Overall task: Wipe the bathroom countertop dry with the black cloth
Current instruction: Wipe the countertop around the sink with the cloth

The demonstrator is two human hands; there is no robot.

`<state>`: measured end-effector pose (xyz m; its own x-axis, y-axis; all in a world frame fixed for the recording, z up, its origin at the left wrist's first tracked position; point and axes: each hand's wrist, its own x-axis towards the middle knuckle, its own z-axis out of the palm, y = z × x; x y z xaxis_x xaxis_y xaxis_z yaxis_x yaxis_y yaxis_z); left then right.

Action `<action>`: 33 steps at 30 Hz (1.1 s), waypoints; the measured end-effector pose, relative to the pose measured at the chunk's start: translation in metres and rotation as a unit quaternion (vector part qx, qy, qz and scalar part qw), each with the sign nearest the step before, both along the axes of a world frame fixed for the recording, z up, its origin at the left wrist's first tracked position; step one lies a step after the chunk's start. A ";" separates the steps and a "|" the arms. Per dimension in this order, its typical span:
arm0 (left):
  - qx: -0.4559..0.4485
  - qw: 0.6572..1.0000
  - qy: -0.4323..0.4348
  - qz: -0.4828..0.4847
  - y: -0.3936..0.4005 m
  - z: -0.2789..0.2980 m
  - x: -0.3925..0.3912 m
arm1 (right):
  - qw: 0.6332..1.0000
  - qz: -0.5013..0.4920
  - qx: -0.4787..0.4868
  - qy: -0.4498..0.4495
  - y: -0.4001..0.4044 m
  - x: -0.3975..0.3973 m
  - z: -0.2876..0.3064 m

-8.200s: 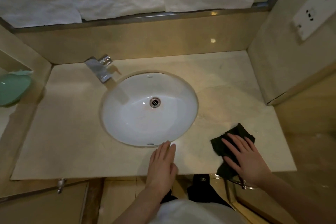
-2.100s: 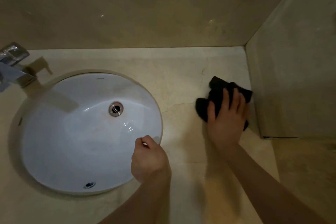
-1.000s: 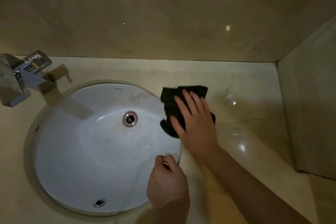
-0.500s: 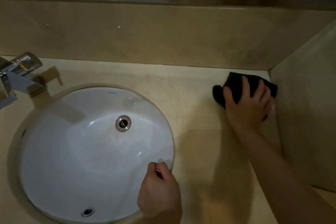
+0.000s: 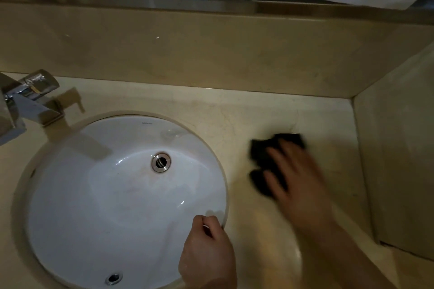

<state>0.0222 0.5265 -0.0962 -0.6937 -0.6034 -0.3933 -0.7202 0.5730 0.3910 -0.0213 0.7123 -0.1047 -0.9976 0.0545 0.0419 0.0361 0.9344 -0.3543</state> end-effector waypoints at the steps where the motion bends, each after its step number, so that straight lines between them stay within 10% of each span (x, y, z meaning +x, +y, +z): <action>1: -0.001 1.000 -0.005 -0.003 0.000 0.000 0.000 | 0.998 -0.058 0.000 0.008 0.020 -0.002 0.000; 7: 0.007 0.999 -0.041 -0.017 -0.005 -0.001 0.001 | 0.948 -0.317 0.000 -0.022 0.033 -0.059 -0.005; 19: 0.063 0.994 -0.068 -0.056 -0.015 0.003 -0.003 | 0.998 0.048 0.008 -0.034 -0.073 -0.057 -0.003; 28: 0.181 0.963 0.006 -0.199 -0.074 0.004 0.014 | 0.997 -0.070 0.007 -0.034 -0.076 -0.046 0.001; 33: 0.020 0.957 0.151 -0.247 -0.217 -0.018 0.021 | 0.995 -0.081 0.036 -0.045 -0.098 -0.072 0.002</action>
<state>0.0429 0.3100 -0.1144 -0.9763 -0.1602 -0.1458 -0.2151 0.7945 0.5679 -0.0936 0.6142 -0.1031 -0.9761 0.2141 -0.0371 0.2159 0.9371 -0.2744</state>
